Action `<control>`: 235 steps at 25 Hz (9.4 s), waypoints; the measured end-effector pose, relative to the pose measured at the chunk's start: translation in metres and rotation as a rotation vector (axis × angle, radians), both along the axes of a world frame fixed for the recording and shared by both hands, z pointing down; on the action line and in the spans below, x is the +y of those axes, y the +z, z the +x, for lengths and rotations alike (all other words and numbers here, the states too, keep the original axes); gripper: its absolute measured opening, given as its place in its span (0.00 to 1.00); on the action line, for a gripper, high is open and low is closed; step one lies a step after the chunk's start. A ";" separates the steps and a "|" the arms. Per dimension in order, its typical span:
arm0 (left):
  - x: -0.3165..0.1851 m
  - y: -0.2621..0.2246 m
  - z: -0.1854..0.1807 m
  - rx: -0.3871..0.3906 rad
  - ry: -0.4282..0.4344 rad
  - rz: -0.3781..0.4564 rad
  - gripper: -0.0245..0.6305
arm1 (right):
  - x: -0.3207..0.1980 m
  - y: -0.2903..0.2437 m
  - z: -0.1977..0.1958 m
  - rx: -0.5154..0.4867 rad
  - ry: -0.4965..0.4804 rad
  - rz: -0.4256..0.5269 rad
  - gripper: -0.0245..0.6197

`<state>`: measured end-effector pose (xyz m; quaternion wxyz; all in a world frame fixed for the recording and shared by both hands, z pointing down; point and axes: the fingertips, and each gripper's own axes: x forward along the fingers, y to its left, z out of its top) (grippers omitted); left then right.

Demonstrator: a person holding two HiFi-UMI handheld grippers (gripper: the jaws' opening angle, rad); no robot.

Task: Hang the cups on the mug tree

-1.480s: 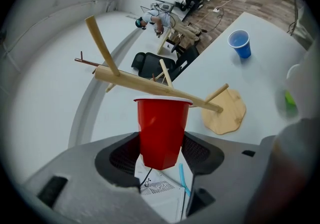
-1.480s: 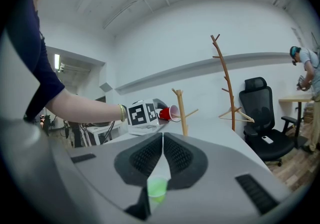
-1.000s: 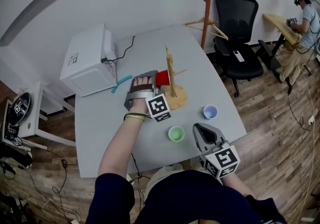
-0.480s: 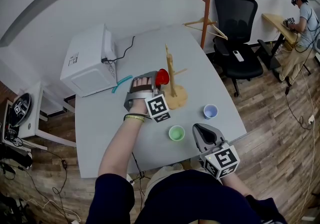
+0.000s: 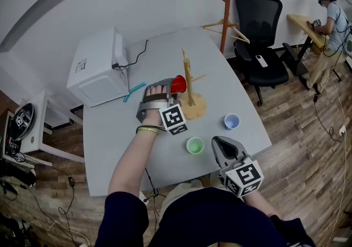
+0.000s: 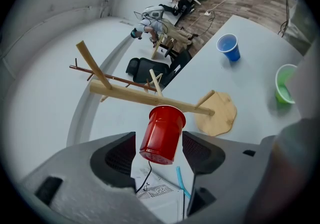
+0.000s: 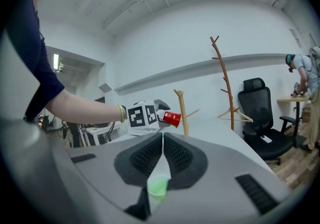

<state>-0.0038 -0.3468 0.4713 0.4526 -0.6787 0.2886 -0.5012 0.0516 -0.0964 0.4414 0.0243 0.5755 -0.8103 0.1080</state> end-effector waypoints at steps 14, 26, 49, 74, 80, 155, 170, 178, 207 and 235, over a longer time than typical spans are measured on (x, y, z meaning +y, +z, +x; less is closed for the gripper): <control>0.023 -0.011 -0.005 0.058 0.032 -0.003 0.46 | 0.011 0.003 -0.016 -0.009 0.016 0.000 0.09; 0.064 -0.018 -0.003 0.248 0.065 -0.098 0.46 | 0.009 0.005 -0.021 -0.009 0.015 -0.011 0.08; 0.117 -0.012 -0.053 0.934 -0.202 -0.299 0.07 | -0.033 -0.001 -0.027 0.019 -0.143 -0.014 0.08; 0.172 -0.026 -0.048 1.235 -0.345 -0.405 0.07 | -0.037 -0.003 0.002 0.001 -0.225 -0.042 0.09; 0.176 -0.021 -0.040 1.245 -0.353 -0.411 0.07 | -0.035 0.000 0.014 0.002 -0.217 -0.040 0.08; 0.194 0.037 -0.023 1.274 -0.386 -0.466 0.07 | -0.048 0.198 0.136 0.114 -0.019 -0.327 0.46; 0.193 0.036 -0.032 1.290 -0.429 -0.463 0.07 | -0.074 0.221 0.132 0.183 -0.043 -0.408 0.46; 0.200 0.038 -0.044 1.301 -0.459 -0.445 0.07 | -0.077 0.221 0.136 0.202 -0.004 -0.430 0.46; 0.197 0.042 -0.045 1.302 -0.462 -0.454 0.07 | -0.094 0.183 0.138 0.274 -0.053 -0.349 0.44; 0.187 0.039 -0.045 1.341 -0.457 -0.459 0.07 | -0.167 0.104 0.122 0.442 -0.153 -0.280 0.44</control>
